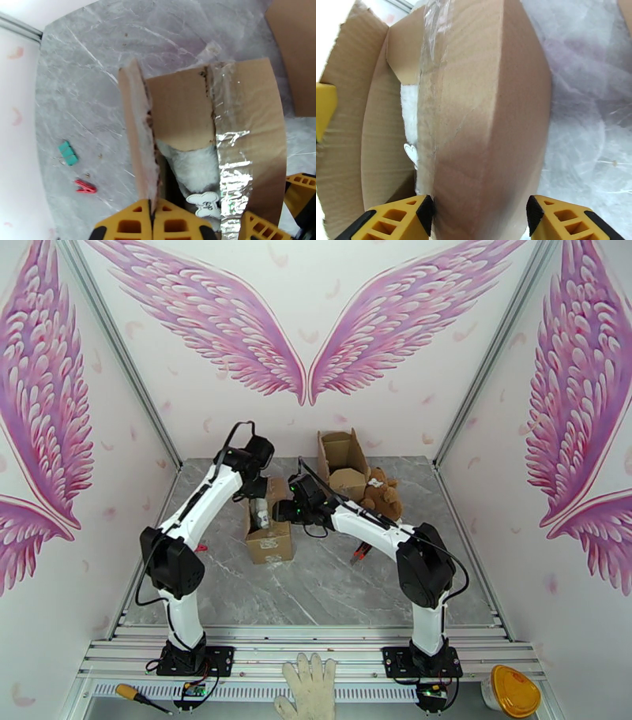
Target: Unpack the express box
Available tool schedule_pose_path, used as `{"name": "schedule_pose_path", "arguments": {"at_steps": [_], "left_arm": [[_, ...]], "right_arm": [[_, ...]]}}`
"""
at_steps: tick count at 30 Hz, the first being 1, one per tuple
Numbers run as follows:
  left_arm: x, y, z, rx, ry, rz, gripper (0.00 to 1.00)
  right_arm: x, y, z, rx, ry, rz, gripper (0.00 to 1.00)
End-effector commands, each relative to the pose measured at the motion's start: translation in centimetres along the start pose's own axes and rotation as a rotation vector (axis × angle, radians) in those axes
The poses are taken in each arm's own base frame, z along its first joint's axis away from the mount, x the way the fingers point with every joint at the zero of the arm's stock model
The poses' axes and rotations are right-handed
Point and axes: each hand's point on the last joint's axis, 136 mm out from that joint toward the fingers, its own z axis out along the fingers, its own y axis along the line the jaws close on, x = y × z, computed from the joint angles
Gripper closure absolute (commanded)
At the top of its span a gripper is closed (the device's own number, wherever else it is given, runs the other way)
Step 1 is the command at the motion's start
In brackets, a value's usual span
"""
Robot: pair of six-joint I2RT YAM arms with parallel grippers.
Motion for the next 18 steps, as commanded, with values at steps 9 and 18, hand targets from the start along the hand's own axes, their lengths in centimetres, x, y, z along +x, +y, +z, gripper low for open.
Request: {"name": "schedule_pose_path", "arguments": {"at_steps": [9,18], "left_arm": [[0.0,-1.2,-2.3,0.298,-0.105,-0.208,1.00],[0.7,-1.2,-1.5,0.352,-0.124,-0.273,1.00]], "right_arm": [[-3.6,2.8,-4.0,0.281,-0.072,-0.344,0.25],[-1.9,2.6,-2.1,0.408,-0.003,-0.451,0.25]]}}
